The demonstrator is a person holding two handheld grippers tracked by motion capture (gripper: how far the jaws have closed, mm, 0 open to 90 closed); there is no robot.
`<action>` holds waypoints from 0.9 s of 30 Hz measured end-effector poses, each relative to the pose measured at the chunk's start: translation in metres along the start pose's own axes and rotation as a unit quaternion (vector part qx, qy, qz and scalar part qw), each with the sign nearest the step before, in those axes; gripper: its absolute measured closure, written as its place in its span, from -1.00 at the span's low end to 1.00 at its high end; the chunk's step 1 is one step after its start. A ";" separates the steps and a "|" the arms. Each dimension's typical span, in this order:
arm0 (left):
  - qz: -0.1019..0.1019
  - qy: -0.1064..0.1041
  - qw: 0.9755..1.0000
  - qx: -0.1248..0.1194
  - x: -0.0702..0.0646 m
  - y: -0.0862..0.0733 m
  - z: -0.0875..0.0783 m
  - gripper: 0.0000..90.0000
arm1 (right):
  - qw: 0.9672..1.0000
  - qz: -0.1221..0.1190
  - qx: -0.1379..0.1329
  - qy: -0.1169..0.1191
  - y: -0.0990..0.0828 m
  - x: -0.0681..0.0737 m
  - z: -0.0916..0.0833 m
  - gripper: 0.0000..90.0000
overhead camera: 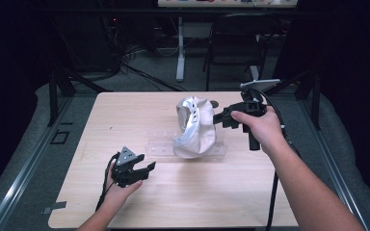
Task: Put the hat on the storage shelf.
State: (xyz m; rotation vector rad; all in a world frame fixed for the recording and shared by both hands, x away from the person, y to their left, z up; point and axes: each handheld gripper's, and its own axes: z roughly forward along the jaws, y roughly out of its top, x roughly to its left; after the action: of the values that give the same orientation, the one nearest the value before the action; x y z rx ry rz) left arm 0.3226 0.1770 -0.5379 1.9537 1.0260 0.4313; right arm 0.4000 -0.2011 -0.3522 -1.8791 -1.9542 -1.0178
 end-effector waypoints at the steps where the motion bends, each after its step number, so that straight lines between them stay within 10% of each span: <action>1: -0.004 0.001 1.000 -0.001 0.002 0.000 0.000 -0.02 | 1.000 0.000 0.002 -0.004 -0.002 -0.004 0.001 0.17; 27: -0.003 0.006 1.000 0.013 0.003 -0.007 0.009 -0.03 | 0.997 -0.016 -0.016 -0.069 -0.069 -0.078 0.029 0.18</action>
State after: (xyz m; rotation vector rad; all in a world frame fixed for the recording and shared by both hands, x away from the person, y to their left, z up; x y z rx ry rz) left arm 0.3266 0.1772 -0.5488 1.9730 1.0505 0.4276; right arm 0.3540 -0.2385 -0.4427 -1.9918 -2.0610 -0.9563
